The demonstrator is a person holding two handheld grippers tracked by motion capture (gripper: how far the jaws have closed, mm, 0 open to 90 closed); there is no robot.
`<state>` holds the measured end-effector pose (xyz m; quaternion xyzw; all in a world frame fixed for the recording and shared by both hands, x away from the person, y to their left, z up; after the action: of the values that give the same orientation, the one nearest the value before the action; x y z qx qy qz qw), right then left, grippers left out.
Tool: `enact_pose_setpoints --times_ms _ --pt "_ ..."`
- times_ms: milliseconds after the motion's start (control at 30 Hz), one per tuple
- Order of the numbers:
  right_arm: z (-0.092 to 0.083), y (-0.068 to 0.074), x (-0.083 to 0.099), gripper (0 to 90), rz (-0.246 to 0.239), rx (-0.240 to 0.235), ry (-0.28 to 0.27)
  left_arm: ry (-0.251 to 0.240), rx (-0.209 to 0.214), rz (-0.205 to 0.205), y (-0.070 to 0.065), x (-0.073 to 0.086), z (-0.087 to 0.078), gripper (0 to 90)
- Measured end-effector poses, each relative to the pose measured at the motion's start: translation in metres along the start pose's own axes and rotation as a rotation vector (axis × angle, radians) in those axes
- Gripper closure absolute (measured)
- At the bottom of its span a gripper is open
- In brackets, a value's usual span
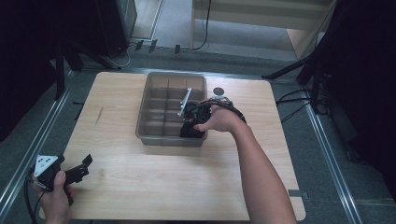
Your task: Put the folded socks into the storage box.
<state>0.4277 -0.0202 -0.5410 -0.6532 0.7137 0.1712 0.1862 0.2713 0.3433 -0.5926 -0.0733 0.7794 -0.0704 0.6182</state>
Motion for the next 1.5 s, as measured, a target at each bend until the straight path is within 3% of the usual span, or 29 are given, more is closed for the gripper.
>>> enact_pose_setpoints --times_ms 133,333,467,500,700,1033,1100,1233,1333,1500 --pt "0.003 0.002 0.001 68.5 -0.011 -0.011 0.04 0.0 0.0 0.0 0.0 0.0 0.0 0.0" --pt "0.004 0.003 0.001 68.2 0.036 -0.034 0.075 0.002 0.003 -0.002 0.0 0.0 0.0 0.0" --pt "-0.002 0.002 -0.003 54.1 0.081 -0.049 0.035 -0.001 0.002 -0.008 0.0 0.0 0.0 0.0" --pt "-0.005 0.001 -0.003 49.6 0.081 -0.035 0.037 0.0 0.003 -0.009 0.0 0.0 0.0 0.0" --pt "-0.024 -0.004 -0.006 45.4 0.092 0.005 -0.004 0.0 0.005 -0.012 0.0 0.0 0.001 0.0" --pt "-0.042 0.004 -0.017 35.9 0.102 0.011 -0.049 0.008 0.014 -0.007 0.0 0.001 0.001 0.0" --pt "-0.045 0.006 -0.02 38.5 0.093 0.005 -0.067 0.009 0.014 -0.007 0.0 0.001 0.001 0.0" --pt "-0.05 0.0 -0.019 55.7 0.106 0.048 -0.064 0.01 0.017 -0.008 -0.001 0.001 0.001 0.0" --pt "-0.042 -0.003 -0.01 64.9 0.102 0.061 -0.009 0.011 0.019 -0.007 -0.001 0.001 0.001 0.0" --pt "-0.017 0.005 0.004 73.0 0.079 0.027 0.086 0.011 0.024 -0.009 -0.001 0.001 0.001 0.0"
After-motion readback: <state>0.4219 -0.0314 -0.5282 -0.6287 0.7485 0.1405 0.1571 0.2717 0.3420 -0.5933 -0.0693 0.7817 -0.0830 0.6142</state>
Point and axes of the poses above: each handheld gripper's, and its own axes: z roughly forward along the jaws, x roughly out of its underside, y roughly to its left, the point moved 9 cm from there along z, roughly forward along the jaws, and after that the axes turned 14 degrees about -y, right-handed, at the moved point
